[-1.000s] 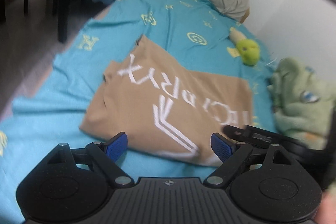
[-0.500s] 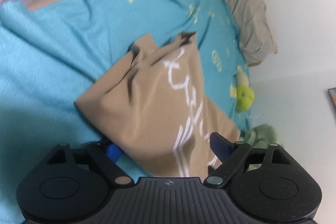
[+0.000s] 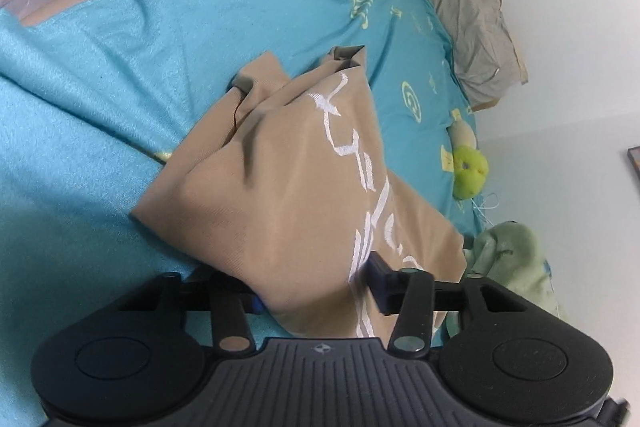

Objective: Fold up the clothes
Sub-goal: 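Grasp the edges of the tan TECARRY bag with both grippers, then lift the bag with both grippers and carry it onto the green blanket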

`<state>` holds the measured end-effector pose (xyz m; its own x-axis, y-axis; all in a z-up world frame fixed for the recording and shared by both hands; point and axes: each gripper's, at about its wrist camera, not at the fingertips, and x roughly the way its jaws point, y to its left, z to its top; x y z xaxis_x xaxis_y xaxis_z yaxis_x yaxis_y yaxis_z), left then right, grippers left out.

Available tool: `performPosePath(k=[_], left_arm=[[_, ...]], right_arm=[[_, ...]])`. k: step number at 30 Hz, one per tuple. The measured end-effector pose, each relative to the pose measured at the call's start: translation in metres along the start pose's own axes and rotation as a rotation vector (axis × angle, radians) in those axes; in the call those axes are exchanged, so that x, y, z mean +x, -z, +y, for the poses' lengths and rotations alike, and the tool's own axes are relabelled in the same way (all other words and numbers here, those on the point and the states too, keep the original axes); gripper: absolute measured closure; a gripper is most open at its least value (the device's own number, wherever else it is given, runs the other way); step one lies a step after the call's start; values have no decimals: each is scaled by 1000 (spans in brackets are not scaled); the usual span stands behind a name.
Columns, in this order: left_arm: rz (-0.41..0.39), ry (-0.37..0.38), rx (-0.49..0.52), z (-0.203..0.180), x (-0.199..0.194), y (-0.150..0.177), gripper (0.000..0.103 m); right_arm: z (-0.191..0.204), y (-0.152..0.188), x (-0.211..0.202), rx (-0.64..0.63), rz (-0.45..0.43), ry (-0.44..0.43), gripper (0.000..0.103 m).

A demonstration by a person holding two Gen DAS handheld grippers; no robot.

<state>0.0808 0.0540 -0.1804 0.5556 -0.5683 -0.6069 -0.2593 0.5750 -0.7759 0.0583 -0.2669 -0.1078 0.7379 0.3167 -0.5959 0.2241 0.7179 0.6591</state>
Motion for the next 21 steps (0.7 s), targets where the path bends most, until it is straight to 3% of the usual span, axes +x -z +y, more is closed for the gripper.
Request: performPosePath(k=[3, 7, 10, 13, 15, 17, 21], left_arm=[[-18, 46, 16, -7, -4, -3, 73], [-48, 140, 26, -17, -13, -9, 78], [-60, 172, 15, -18, -17, -10, 79], [-67, 189, -17, -14, -18, -11, 79], [-78, 209, -36, -10, -21, -10, 79], [-89, 219, -32, -10, -21, -10, 79], [-101, 206, -8, -13, -24, -8, 79]], right_arm=[[6, 14, -2, 113, 97, -169, 10], [3, 40, 21, 238, 216, -260, 11], [-12, 47, 36, 360, 191, -248, 10], [-36, 42, 33, 488, 53, -205, 10], [-50, 35, 30, 535, -17, -160, 19], [-59, 34, 33, 551, -32, -101, 38], [-51, 36, 29, 499, -75, -67, 63]])
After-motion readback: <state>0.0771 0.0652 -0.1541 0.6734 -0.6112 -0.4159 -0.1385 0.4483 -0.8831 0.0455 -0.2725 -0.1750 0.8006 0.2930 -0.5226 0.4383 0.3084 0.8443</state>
